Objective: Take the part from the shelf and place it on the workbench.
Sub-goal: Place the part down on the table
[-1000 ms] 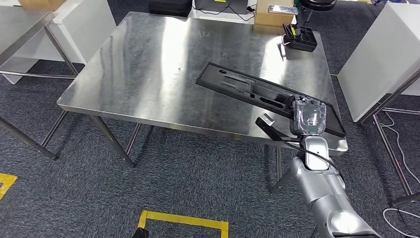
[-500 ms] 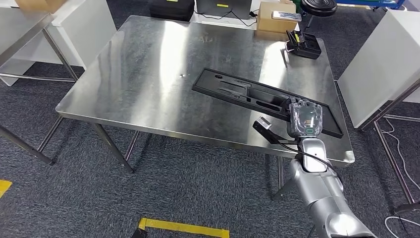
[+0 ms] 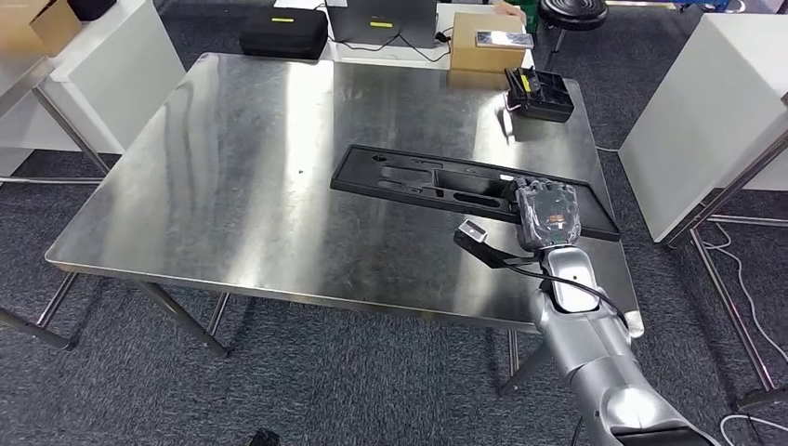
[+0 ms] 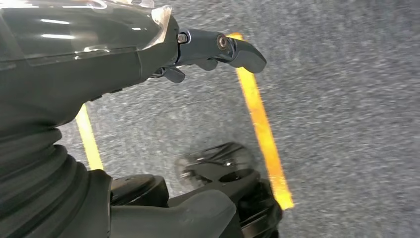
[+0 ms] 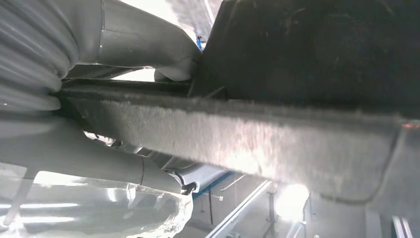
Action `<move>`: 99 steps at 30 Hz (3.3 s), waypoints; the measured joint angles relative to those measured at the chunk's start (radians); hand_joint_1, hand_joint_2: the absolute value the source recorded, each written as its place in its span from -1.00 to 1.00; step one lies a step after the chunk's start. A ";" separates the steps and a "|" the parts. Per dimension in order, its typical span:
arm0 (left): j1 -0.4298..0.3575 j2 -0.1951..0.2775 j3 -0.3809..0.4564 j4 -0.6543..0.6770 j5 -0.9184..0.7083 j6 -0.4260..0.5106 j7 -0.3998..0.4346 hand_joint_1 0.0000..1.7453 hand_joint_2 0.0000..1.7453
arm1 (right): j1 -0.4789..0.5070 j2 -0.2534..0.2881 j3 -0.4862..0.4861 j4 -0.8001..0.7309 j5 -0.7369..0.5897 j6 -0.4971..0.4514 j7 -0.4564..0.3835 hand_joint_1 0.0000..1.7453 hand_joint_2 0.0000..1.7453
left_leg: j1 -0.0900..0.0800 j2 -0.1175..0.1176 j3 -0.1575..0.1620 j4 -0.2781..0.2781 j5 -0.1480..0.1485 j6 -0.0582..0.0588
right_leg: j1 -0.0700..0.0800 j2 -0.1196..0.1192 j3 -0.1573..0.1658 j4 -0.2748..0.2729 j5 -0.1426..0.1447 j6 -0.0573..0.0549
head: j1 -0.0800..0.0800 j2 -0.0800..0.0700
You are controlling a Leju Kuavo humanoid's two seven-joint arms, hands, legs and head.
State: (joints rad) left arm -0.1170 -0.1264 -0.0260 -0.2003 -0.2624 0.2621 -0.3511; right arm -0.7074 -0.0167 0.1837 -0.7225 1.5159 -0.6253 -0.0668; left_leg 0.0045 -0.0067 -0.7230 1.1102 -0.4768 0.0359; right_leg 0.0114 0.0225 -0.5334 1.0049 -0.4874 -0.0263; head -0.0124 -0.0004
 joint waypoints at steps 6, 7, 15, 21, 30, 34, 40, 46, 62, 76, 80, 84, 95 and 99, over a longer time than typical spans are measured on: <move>0.001 -0.002 0.001 0.001 -0.003 0.002 -0.002 -1.00 1.00 | -0.028 0.010 0.010 0.011 -0.002 0.007 -0.005 1.00 1.00 | -0.008 -0.016 0.073 -0.103 0.095 0.030 | 0.012 0.007 -0.002 0.087 -0.009 0.035 | -0.001 0.000; 0.000 -0.003 0.001 0.001 -0.007 0.008 -0.008 -1.00 1.00 | -0.031 0.010 0.011 0.012 -0.004 0.007 -0.007 1.00 1.00 | -0.005 -0.015 0.086 -0.105 0.093 0.032 | 0.009 0.001 -0.041 0.145 -0.007 0.040 | -0.002 0.000; -0.001 -0.020 0.006 0.001 -0.015 0.151 -0.172 -1.00 -1.00 | -0.006 0.005 0.046 0.037 -0.011 0.005 -0.013 -1.00 -1.00 | 0.012 -0.019 0.182 -0.112 0.014 0.012 | -0.029 -0.022 -0.157 0.063 0.004 0.089 | -0.003 0.000; -0.007 -0.025 0.015 0.001 -0.029 0.197 -0.091 -1.00 -1.00 | -0.003 0.007 0.073 0.056 -0.025 0.002 -0.012 -1.00 -1.00 | 0.013 -0.007 0.220 -0.135 -0.015 0.011 | -0.024 -0.023 -0.092 -0.055 0.141 0.067 | -0.013 0.000; -0.008 -0.020 0.025 0.002 -0.030 0.152 0.058 -1.00 -1.00 | -0.011 0.013 0.088 0.074 -0.039 0.008 -0.007 -1.00 -1.00 | 0.019 0.004 0.243 -0.158 -0.028 -0.012 | -0.014 -0.012 -0.083 -0.055 0.137 0.044 | -0.016 0.000; -0.008 -0.020 0.026 0.002 -0.035 0.129 0.068 -1.00 -1.00 | -0.011 0.013 0.095 0.080 -0.039 0.006 0.003 -1.00 -1.00 | 0.019 0.004 0.241 -0.158 -0.028 -0.013 | -0.012 -0.012 -0.084 -0.055 0.137 0.045 | -0.016 0.000; -0.008 -0.018 0.026 0.002 -0.031 0.100 0.087 -1.00 -1.00 | -0.011 0.013 0.101 0.082 -0.040 0.010 0.008 -1.00 -1.00 | 0.016 0.004 0.240 -0.158 -0.028 -0.013 | -0.012 -0.012 -0.083 -0.055 0.137 0.045 | -0.016 0.000; -0.008 -0.015 0.026 0.002 -0.030 0.091 0.090 -1.00 -1.00 | -0.011 0.016 0.104 0.084 -0.041 0.012 0.010 -1.00 -1.00 | 0.011 0.004 0.238 -0.152 -0.031 -0.008 | -0.023 -0.013 -0.084 -0.056 0.138 0.049 | -0.016 0.000; -0.009 -0.016 0.026 0.002 -0.040 0.065 0.086 -1.00 -1.00 | -0.019 0.017 0.111 0.097 -0.041 0.013 0.027 -1.00 -1.00 | 0.017 0.005 0.215 -0.127 -0.012 -0.013 | -0.036 -0.016 -0.069 -0.003 0.086 0.089 | -0.007 0.000; -0.010 -0.012 0.026 0.002 -0.042 0.053 0.086 -1.00 -1.00 | -0.015 0.017 0.111 0.097 -0.060 0.028 0.023 -1.00 -1.00 | 0.029 -0.002 0.225 -0.061 -0.070 -0.038 | -0.029 -0.018 -0.149 0.001 0.149 0.044 | -0.017 0.000; -0.011 -0.012 0.026 0.002 -0.042 0.052 0.086 -1.00 -1.00 | -0.017 0.013 0.111 0.097 -0.066 0.029 0.022 -1.00 -1.00 | 0.015 -0.010 0.209 -0.083 -0.045 -0.009 | -0.022 -0.017 -0.158 -0.014 0.181 0.082 | -0.016 0.000; -0.012 -0.012 0.027 0.002 -0.042 0.050 0.084 -1.00 -1.00 | -0.013 0.008 0.111 0.096 -0.070 0.029 0.021 -1.00 -1.00 | 0.008 -0.002 0.164 -0.086 0.001 0.028 | -0.027 -0.018 -0.228 0.159 0.042 0.071 | -0.009 0.000; -0.015 -0.023 0.028 0.002 -0.046 0.041 0.084 -1.00 -1.00 | -0.013 0.003 0.110 0.075 -0.073 0.030 0.019 -1.00 -1.00 | -0.006 0.004 0.086 -0.092 0.080 0.020 | 0.027 -0.026 0.000 -0.024 0.018 0.011 | -0.015 0.000; -0.015 -0.023 0.027 0.002 -0.048 0.039 0.084 -1.00 -1.00 | -0.015 0.007 0.110 0.069 -0.073 0.030 0.019 -1.00 -1.00 | 0.001 0.001 0.065 -0.038 0.016 -0.007 | -0.004 -0.035 0.009 -0.088 0.077 -0.006 | -0.010 0.000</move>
State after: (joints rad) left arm -0.1322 -0.1496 0.0011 -0.1988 -0.3099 0.3014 -0.2667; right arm -0.7221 -0.0099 0.2941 -0.6532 1.4425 -0.5955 -0.0477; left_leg 0.0057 -0.0058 -0.6585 1.0720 -0.4612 0.0288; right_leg 0.0078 -0.0121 -0.5241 0.9168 -0.4108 -0.0323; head -0.0227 -0.0004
